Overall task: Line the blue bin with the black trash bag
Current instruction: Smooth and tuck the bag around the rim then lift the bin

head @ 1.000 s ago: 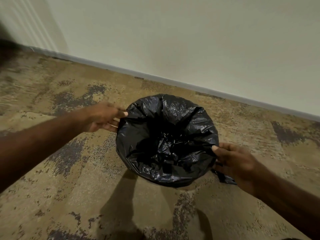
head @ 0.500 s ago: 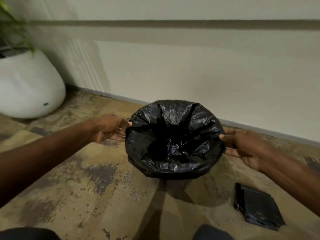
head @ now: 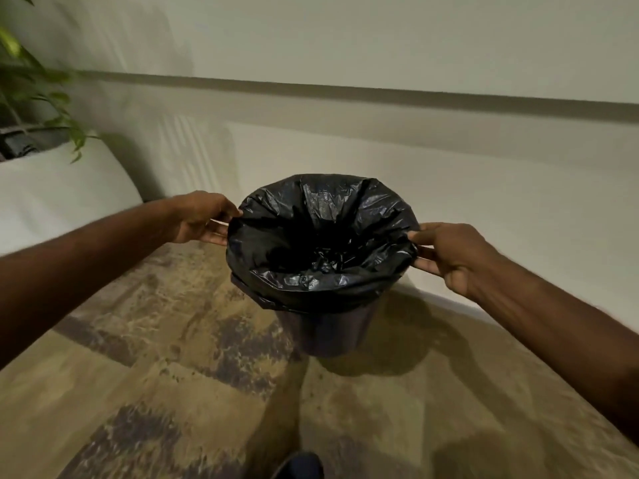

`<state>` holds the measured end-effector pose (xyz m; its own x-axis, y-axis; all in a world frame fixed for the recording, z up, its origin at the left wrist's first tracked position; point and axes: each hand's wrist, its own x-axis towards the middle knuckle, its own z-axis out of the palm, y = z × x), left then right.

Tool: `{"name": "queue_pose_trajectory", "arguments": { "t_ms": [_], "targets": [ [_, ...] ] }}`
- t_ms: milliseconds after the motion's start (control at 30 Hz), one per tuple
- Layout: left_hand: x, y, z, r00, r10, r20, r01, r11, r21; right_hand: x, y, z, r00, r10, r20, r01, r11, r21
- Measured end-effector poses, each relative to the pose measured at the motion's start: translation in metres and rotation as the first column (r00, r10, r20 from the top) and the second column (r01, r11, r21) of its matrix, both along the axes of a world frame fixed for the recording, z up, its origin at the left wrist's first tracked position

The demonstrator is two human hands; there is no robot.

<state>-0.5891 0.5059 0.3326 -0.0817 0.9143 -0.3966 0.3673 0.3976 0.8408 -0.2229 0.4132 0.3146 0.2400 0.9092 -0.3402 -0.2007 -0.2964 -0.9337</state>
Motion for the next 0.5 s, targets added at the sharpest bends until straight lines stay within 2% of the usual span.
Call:
{"name": "queue_pose_trajectory", "arguments": {
  "t_ms": [267, 500],
  "targets": [
    [-0.091, 0.202, -0.062, 0.996, 0.077, -0.052, -0.076, 0.997, 0.027, -0.108, 0.197, -0.074, 0.999, -0.049, -0.006, 0.049, 0.998, -0.028],
    [-0.131, 0.274, -0.142, 0.981, 0.147, -0.127, -0.148, 0.989, 0.003, -0.163, 0.275, -0.157, 0.999, -0.044, 0.006, 0.044, 0.999, -0.028]
  ]
}}
